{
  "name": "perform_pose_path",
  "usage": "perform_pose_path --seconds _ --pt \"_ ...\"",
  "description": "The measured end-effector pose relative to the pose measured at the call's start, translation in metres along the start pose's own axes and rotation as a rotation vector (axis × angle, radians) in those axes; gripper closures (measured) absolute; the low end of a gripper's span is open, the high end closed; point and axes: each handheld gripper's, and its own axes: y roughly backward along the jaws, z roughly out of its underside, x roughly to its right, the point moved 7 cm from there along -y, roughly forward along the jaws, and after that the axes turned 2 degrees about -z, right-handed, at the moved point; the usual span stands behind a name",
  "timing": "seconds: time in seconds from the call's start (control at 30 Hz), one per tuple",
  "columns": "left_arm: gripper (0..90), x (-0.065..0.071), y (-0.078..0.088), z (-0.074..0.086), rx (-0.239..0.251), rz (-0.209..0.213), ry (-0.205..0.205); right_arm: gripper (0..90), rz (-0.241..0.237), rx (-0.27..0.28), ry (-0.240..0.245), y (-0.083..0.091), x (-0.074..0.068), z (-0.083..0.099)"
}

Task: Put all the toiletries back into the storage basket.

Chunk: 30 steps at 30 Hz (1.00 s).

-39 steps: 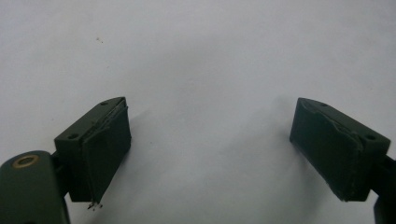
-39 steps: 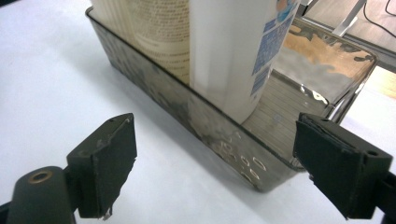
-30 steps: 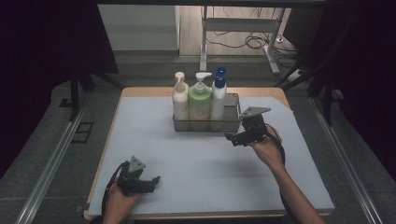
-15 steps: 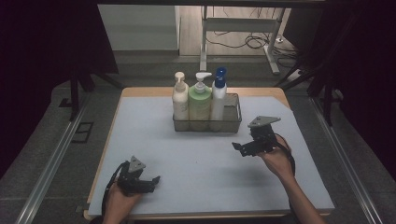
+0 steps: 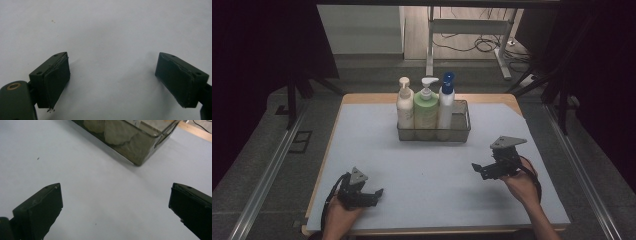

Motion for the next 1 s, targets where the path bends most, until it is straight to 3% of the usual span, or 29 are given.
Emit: perform_pose_path --seconds 0.3,0.63,0.77,1.0 --pt "12.3 0.0 0.0 0.0 0.0 0.0 -0.001 0.0 0.016 -0.012 -0.026 0.0 -0.001 0.033" --pt "12.3 0.0 0.0 0.0 0.001 0.001 0.0 0.0 0.006 -0.077 -0.065 -0.02 0.0 0.079" --pt "12.3 0.0 0.0 0.0 0.001 0.0 0.0 0.0 -0.005 -0.082 -0.078 -0.026 0.0 0.088" --pt "12.3 0.0 0.0 0.0 -0.002 0.0 -0.002 0.0 0.001 -0.079 -0.083 -0.027 0.0 0.088"
